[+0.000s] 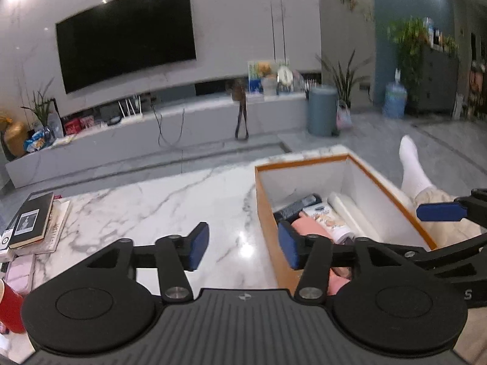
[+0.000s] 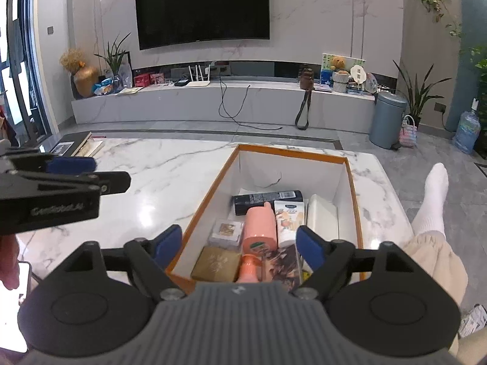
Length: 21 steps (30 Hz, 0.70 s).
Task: Organize rigid objects
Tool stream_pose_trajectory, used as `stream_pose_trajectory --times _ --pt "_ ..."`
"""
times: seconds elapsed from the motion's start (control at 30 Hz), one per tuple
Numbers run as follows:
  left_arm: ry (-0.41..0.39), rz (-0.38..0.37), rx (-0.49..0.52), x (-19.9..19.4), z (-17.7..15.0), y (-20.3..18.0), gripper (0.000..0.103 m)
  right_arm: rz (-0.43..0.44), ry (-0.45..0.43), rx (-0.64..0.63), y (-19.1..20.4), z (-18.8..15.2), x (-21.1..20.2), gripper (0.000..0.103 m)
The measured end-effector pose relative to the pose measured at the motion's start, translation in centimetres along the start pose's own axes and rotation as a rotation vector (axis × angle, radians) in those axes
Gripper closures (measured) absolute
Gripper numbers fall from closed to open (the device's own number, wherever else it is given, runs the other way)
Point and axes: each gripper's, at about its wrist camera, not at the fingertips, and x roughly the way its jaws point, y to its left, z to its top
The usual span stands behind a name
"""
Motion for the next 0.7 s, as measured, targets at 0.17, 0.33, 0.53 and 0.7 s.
stream_pose_trajectory --times 0.17,0.33,0.53,0.7 --pt "-0.083 0.08 -0.053 -2.1 -2.6 0.4 0.017 -0.058 0.003 0.038 0.6 -1.7 -0.6 0.012" --pt "-0.111 0.128 -0.109 -3.0 -4.5 0.9 0.013 -0.097 0.004 0.084 0.9 -3.7 -0.5 0.007" --pt "-0.083 0.17 -0.117 -2.5 -6.3 1.3 0.012 -0.129 0.003 0.077 1.7 -5.4 0.1 0.003" --pt "-0.019 0.189 -0.085 -1.4 -7.8 0.9 0.0 -0.132 -0.035 0.093 1.5 -6.3 0.6 0.002"
